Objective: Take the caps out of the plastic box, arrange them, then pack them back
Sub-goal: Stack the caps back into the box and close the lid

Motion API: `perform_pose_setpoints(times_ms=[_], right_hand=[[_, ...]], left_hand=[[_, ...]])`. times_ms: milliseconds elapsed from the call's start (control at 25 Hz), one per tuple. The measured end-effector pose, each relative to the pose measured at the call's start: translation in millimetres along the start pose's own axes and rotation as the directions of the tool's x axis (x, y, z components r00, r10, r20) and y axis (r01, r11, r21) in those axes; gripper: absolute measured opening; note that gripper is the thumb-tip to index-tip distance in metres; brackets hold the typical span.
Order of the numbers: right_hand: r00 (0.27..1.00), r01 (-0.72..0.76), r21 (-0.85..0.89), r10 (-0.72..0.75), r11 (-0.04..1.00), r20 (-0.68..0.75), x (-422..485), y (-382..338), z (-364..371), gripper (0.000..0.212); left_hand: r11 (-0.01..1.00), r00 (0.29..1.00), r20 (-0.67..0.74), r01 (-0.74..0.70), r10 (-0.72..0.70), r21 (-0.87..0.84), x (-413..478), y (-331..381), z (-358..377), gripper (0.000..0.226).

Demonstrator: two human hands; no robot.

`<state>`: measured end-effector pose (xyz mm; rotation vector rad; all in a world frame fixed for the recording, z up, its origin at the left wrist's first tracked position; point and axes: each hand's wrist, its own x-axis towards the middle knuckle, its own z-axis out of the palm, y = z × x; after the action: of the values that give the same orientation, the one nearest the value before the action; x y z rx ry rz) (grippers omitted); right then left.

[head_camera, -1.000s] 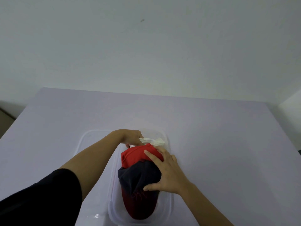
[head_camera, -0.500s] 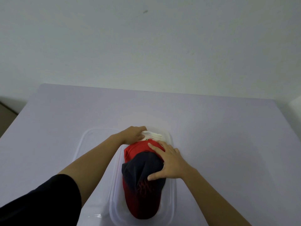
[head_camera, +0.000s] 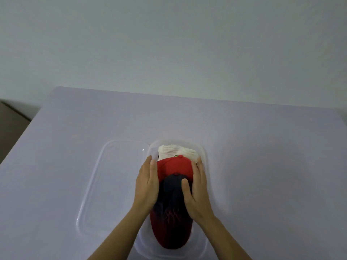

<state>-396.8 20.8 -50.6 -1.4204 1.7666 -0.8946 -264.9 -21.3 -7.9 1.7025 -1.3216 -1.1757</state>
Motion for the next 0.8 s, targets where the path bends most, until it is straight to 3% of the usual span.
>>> perform_pose_setpoints(times_ms=[120,240,400,520,640,720,800], right_hand=[[0.998,-0.019,-0.094,0.013,0.995,-0.064,-6,5,16,0.072],[0.99,-0.096,-0.167,0.078,0.981,-0.114,-6,10,25,0.07],[0.985,-0.114,-0.203,0.085,0.972,-0.149,6,11,35,0.067],[0.975,-0.162,-0.139,0.137,0.977,-0.174,13,12,42,0.069],[0.982,-0.166,-0.141,0.151,0.976,-0.111,14,11,37,0.065],[0.995,-0.081,-0.216,0.069,0.973,-0.065,7,11,25,0.063],[0.994,0.014,-0.297,-0.045,0.955,-0.097,-9,15,10,0.06]], left_hand=[[0.981,0.993,0.032,-0.117,0.114,0.157,-21,-26,9,0.067],[0.98,0.994,0.095,-0.078,0.062,0.181,-12,-51,25,0.08],[0.955,0.994,0.101,-0.079,0.053,0.286,6,-61,37,0.073],[0.945,0.99,0.144,-0.055,0.008,0.321,15,-65,39,0.066],[0.943,0.984,0.178,-0.055,-0.005,0.327,15,-59,35,0.055],[0.944,0.98,0.189,-0.121,0.064,0.307,8,-50,25,0.054],[0.93,0.97,0.111,-0.24,0.217,0.278,-2,-43,1,0.051]])
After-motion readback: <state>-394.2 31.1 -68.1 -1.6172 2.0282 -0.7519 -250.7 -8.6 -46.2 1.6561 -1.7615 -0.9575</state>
